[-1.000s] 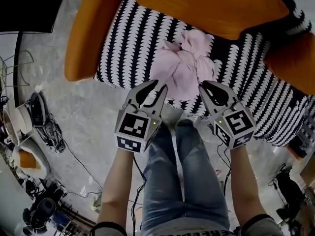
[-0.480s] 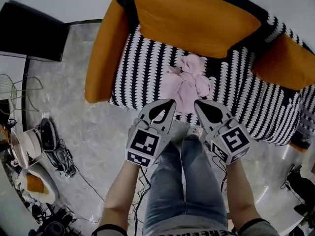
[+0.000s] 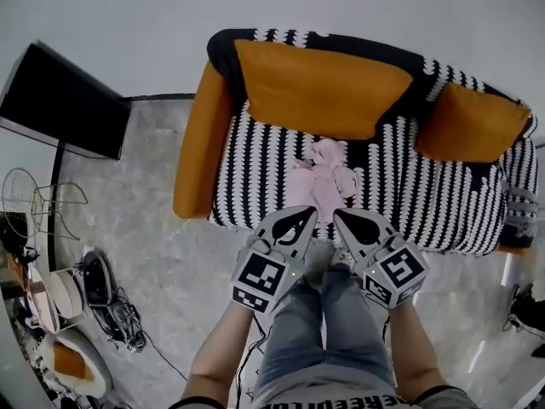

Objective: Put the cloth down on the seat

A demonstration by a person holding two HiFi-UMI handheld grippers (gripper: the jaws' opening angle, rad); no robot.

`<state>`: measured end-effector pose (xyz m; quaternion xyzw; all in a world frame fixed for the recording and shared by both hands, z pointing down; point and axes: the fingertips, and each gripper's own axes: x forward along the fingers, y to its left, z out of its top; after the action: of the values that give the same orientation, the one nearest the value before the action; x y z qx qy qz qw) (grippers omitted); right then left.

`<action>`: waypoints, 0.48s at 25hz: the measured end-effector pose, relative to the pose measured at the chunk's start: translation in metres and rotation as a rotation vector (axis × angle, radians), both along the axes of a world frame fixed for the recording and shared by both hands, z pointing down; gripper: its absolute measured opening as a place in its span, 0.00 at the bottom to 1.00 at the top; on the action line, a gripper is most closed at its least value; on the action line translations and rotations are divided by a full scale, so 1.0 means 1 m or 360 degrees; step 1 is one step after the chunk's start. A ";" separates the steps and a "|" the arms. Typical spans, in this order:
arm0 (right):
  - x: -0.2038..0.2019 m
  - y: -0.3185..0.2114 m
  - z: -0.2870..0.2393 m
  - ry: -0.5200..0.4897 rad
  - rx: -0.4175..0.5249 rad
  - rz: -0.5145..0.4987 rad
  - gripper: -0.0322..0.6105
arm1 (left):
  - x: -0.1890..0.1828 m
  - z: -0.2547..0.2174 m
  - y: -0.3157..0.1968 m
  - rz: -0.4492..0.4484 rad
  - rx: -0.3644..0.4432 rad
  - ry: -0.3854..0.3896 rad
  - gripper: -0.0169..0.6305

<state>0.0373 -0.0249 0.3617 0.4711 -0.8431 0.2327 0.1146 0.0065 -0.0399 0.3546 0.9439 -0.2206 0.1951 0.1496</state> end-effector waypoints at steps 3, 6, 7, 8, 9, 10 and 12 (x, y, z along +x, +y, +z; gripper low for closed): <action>-0.006 0.010 -0.021 0.0017 0.0037 0.0007 0.04 | -0.002 -0.022 0.009 0.0034 0.0029 0.0036 0.06; -0.010 0.013 -0.043 0.0034 0.0091 0.0027 0.04 | -0.003 -0.043 0.013 0.0067 0.0071 0.0072 0.06; -0.012 0.015 -0.050 0.0041 0.0110 0.0032 0.04 | -0.004 -0.050 0.015 0.0074 0.0081 0.0085 0.06; -0.014 0.016 -0.057 0.0049 0.0127 0.0035 0.04 | -0.006 -0.057 0.017 0.0078 0.0091 0.0100 0.06; -0.015 0.019 -0.063 0.0050 0.0141 0.0039 0.04 | -0.007 -0.064 0.020 0.0081 0.0100 0.0115 0.06; -0.016 0.022 -0.068 0.0049 0.0154 0.0047 0.04 | -0.008 -0.070 0.022 0.0083 0.0109 0.0131 0.06; -0.016 0.028 -0.079 0.0056 0.0184 0.0060 0.04 | -0.008 -0.082 0.028 0.0089 0.0128 0.0159 0.06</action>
<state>0.0208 0.0029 0.2824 0.4968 -0.8439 0.1775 0.0975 -0.0020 -0.0123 0.2727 0.9635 -0.1941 0.1429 0.1168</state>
